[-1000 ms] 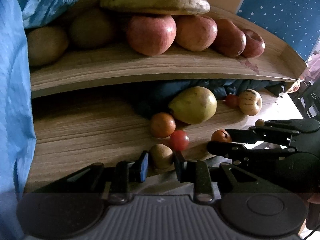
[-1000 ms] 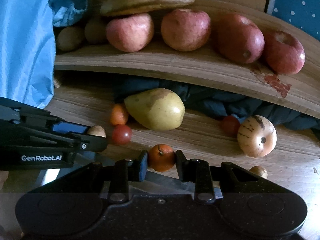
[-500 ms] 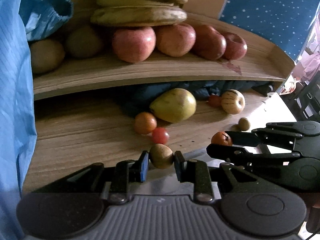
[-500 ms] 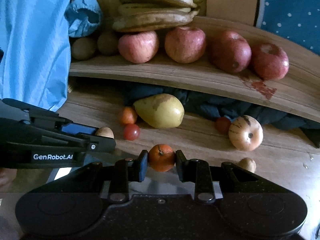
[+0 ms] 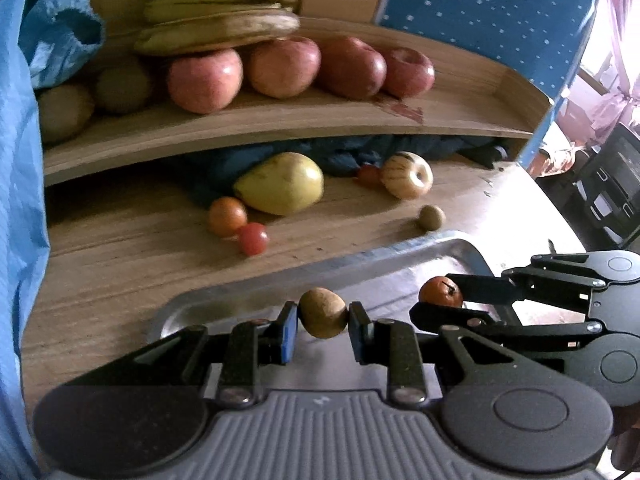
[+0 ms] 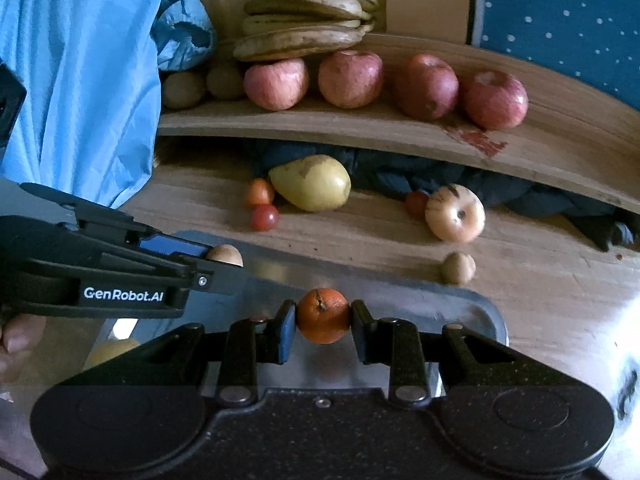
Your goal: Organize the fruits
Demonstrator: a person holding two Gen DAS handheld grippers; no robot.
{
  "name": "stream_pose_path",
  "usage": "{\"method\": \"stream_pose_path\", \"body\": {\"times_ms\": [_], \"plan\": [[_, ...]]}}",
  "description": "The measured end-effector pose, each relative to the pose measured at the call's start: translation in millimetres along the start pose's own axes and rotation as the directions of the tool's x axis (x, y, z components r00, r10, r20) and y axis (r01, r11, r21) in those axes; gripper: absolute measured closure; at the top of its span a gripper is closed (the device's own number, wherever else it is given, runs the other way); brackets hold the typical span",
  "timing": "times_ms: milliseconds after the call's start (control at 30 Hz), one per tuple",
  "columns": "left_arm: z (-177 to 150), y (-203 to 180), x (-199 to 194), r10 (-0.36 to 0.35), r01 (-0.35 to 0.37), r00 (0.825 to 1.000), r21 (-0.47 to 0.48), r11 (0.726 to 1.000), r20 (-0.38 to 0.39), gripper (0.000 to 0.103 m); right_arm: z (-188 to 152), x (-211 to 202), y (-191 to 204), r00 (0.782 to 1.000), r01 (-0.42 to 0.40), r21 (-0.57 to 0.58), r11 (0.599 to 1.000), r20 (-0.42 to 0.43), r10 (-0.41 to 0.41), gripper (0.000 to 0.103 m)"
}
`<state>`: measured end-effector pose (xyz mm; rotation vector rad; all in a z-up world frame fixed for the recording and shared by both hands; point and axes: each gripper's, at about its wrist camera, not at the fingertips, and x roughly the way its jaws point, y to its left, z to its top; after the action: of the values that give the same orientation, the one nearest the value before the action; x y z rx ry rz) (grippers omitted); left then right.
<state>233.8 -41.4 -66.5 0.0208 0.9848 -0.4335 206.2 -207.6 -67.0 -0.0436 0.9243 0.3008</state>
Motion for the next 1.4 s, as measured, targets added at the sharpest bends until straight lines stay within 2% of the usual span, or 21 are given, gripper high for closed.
{"method": "stream_pose_path", "body": {"times_ms": [733, 1067, 1400], "plan": [[-33, -64, -8, -0.078, 0.082, 0.995, 0.077, 0.994, -0.061, 0.073, -74, -45, -22, 0.998, -0.001, -0.027, 1.0, -0.055, 0.0, 0.072], [-42, -82, -7, -0.077, 0.089, 0.992, 0.113, 0.99, -0.104, 0.073, -90, -51, -19, 0.998, -0.011, -0.091, 0.996, -0.066, 0.005, 0.072], [-47, -95, -4, -0.071, 0.093, 0.987, 0.15, 0.984, -0.146, 0.073, -98, -52, -24, 0.997, -0.015, -0.093, 0.996, -0.077, 0.007, 0.072]]}}
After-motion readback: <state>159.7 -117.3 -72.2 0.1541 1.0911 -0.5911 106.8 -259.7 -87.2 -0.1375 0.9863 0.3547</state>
